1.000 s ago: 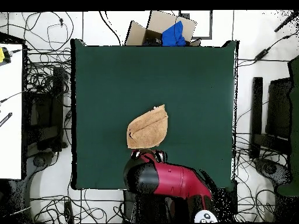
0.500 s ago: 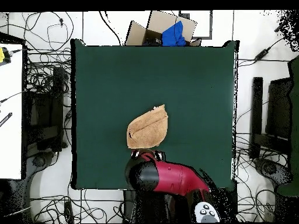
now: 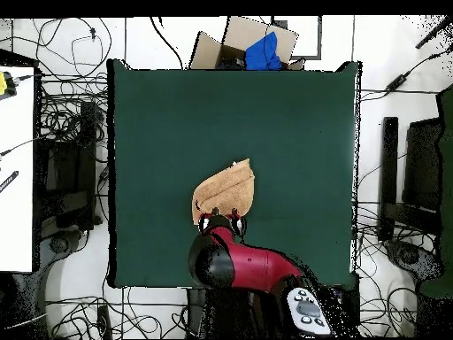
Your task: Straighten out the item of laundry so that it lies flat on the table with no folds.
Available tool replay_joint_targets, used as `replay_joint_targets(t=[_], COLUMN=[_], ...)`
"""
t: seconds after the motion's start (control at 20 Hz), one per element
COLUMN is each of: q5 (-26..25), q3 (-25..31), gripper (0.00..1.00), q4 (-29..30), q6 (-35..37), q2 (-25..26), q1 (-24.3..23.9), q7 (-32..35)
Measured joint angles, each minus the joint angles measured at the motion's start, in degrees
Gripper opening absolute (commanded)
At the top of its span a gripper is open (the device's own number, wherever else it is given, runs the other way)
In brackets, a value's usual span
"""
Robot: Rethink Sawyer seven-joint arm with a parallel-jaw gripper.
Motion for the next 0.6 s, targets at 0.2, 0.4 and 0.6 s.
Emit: replay_joint_targets(t=[0.2, 0.4, 0.6], q5=[0.0, 0.0, 0.0], q3=[0.0, 0.0, 0.0], gripper=[1.0, 1.0, 1.0], q4=[0.0, 0.0, 0.0], q6=[-1.9, -2.1, -2.1], q2=[1.9, 3.9, 5.0], q1=[0.0, 0.6, 1.5], q7=[0.0, 0.0, 0.0])
